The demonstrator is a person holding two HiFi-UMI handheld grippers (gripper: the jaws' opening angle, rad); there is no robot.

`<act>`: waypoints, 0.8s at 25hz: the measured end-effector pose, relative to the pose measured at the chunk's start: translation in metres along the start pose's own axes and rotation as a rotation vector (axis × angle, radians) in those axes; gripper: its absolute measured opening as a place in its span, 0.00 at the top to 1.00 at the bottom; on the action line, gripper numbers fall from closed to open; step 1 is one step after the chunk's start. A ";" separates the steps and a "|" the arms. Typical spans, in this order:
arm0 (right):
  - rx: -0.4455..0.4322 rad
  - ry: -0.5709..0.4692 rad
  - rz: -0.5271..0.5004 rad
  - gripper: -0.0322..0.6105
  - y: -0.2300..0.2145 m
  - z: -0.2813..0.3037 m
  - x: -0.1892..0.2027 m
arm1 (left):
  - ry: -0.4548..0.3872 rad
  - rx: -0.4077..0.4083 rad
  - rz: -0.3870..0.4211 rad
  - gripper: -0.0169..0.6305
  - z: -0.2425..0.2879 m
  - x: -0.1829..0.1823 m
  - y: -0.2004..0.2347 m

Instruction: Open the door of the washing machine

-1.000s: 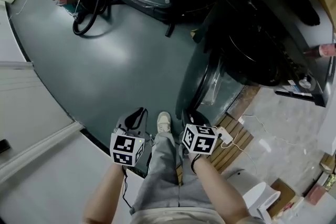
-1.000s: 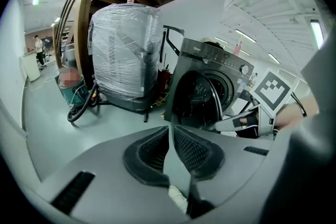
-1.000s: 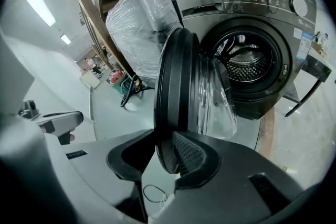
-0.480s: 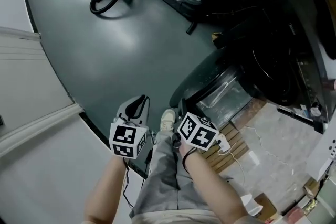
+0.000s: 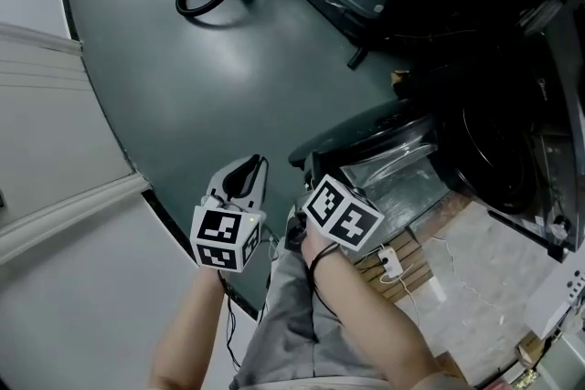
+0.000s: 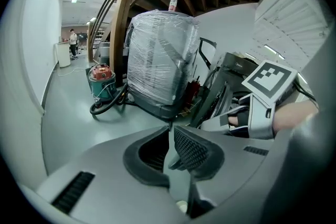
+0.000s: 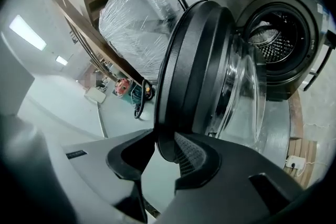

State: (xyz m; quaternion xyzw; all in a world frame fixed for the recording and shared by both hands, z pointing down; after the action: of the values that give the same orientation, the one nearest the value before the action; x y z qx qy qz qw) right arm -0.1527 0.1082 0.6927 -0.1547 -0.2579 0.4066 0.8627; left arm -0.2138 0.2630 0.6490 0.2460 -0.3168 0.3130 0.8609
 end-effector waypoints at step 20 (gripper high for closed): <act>-0.090 -0.102 0.028 0.78 0.077 0.079 -0.064 | -0.007 -0.051 -0.030 0.90 0.040 -0.040 0.067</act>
State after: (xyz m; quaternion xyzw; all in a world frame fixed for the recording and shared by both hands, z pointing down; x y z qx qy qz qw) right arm -0.2803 0.1107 0.7003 -0.1759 -0.3172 0.4139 0.8349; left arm -0.3005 0.2686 0.6634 0.2296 -0.3242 0.2910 0.8704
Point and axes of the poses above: the fingertips, and each gripper's own axes: z forward along the fingers, y to its left, x out of its underside, the point moved 7 cm from there along -z, backward along the fingers, and after that the axes turned 2 degrees about y, right-handed, at the moved point
